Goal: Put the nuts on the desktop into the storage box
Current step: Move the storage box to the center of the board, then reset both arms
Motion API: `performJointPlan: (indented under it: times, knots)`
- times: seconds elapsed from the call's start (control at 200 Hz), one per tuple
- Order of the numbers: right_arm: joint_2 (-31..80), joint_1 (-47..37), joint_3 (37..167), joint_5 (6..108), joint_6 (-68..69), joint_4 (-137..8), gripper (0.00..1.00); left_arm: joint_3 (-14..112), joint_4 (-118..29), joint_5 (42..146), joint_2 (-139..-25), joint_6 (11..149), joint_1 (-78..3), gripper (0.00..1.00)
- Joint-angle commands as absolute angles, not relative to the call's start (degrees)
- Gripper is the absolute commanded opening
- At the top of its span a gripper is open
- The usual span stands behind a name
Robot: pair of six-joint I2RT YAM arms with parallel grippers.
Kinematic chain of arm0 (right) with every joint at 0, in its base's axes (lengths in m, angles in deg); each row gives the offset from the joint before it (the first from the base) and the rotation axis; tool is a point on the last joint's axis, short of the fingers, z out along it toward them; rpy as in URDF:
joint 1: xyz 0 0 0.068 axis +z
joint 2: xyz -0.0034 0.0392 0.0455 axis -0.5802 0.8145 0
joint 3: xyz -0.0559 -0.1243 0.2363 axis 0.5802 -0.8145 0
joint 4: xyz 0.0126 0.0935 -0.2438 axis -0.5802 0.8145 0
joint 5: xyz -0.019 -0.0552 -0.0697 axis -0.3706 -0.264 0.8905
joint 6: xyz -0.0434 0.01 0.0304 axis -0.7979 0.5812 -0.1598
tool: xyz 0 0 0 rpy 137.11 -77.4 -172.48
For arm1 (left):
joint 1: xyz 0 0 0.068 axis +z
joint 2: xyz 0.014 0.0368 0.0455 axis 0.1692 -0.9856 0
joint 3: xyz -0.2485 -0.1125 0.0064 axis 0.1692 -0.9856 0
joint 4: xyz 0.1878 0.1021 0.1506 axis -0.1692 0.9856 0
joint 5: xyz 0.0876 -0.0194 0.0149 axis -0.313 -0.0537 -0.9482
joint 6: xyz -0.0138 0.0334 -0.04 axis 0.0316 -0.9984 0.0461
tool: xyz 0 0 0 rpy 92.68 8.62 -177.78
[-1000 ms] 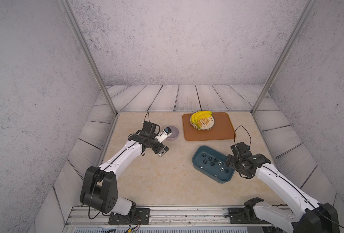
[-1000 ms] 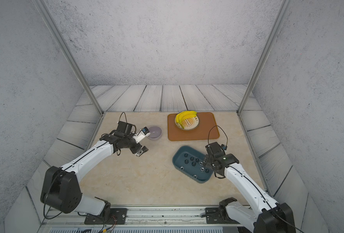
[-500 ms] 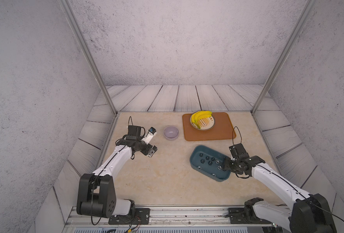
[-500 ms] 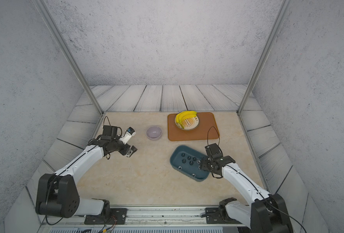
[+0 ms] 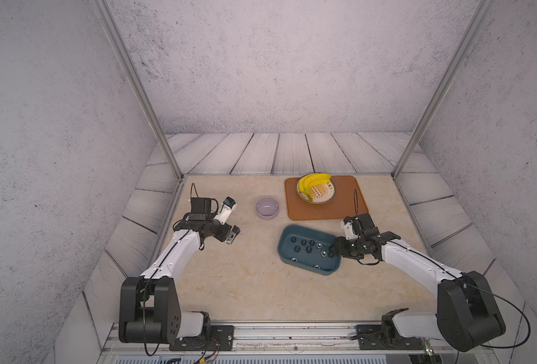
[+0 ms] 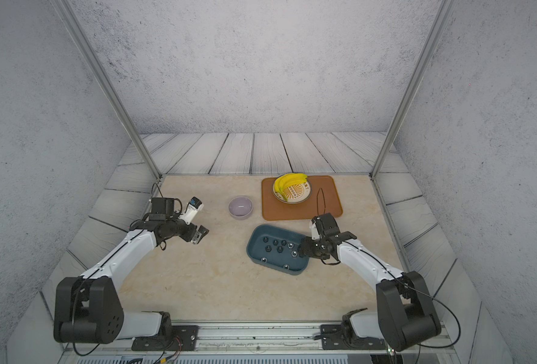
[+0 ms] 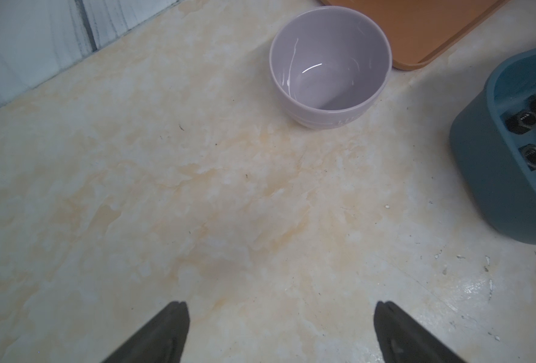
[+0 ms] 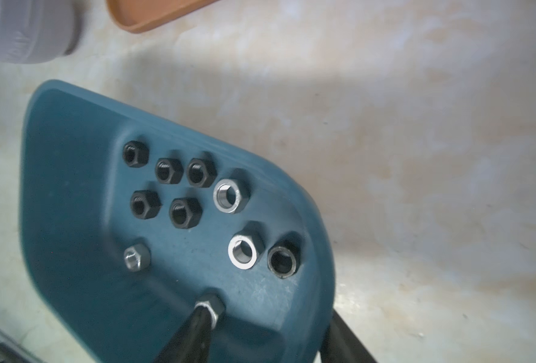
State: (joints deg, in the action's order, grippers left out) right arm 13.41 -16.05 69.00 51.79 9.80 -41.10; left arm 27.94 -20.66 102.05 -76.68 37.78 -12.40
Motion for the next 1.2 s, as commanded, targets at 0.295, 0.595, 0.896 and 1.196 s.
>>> performJointPlan:
  times: [0.295,0.595,0.896,1.196]
  knots:
    - [12.1,-14.7,71.1,49.0,9.2,-45.0,0.72,24.1,-30.0,89.5,-79.8,47.1,-11.7,0.98]
    - [-2.2,-14.7,72.6,66.0,6.9,-41.3,0.99,22.6,-33.2,88.0,-81.0,51.3,-11.7,0.98]
    - [-15.7,-14.8,51.4,92.1,-8.7,-76.3,0.99,14.6,-44.0,89.6,-75.5,54.1,-11.7,0.98]
    - [-5.0,-16.8,41.2,103.5,-19.5,-96.7,0.99,2.9,-66.3,87.7,-74.3,56.9,-11.8,0.98]
